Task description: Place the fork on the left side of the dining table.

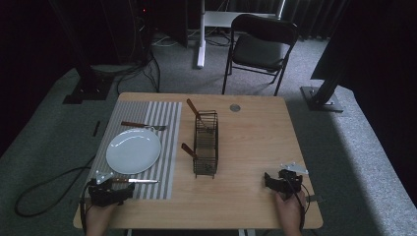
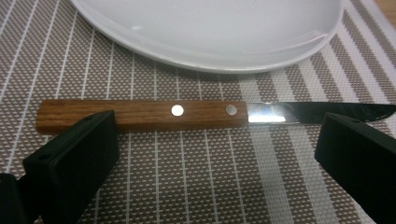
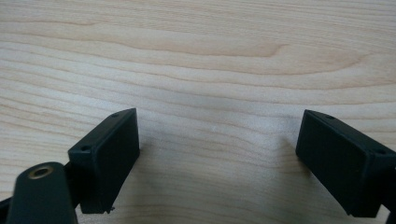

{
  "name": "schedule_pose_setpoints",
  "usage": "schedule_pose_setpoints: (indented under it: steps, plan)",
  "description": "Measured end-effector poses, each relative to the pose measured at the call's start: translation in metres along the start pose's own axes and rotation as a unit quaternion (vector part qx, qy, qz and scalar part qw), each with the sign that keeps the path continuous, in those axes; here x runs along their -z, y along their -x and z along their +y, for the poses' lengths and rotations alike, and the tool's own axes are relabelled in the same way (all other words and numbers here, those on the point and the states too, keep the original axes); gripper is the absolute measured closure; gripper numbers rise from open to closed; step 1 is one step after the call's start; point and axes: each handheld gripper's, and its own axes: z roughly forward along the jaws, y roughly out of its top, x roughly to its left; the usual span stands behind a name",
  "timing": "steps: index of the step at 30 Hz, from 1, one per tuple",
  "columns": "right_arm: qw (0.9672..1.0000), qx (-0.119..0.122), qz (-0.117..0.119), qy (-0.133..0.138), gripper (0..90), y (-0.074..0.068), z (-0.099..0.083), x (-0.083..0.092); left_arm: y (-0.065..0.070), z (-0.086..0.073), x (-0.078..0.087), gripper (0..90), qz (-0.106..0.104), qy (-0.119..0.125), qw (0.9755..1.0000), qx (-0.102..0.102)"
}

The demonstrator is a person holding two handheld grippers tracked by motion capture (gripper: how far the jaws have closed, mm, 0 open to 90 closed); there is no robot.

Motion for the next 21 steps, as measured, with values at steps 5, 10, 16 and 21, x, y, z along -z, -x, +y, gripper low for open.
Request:
schedule_pose_setpoints:
  steps: [5,10,16,21]
  plan:
    - [1.0000,0.000,0.000,0.000,13.0,0.000,0.000,0.000,0.001,-0.002,-0.003,0.0,0.014,0.005,0.9998,-0.015]
    - [1.0000,0.000,0.000,0.000,13.0,0.000,0.000,0.000,0.005,-0.006,0.002,0.0,0.016,0.003,0.9995,-0.025]
    - [1.0000,0.000,0.000,0.000,13.1,0.000,0.000,0.000,0.003,-0.011,0.007,0.0,0.037,0.001,0.9985,-0.039]
    - [1.0000,0.000,0.000,0.000,13.0,0.000,0.000,0.000,0.002,-0.014,0.007,0.0,0.044,-0.006,0.9977,-0.051]
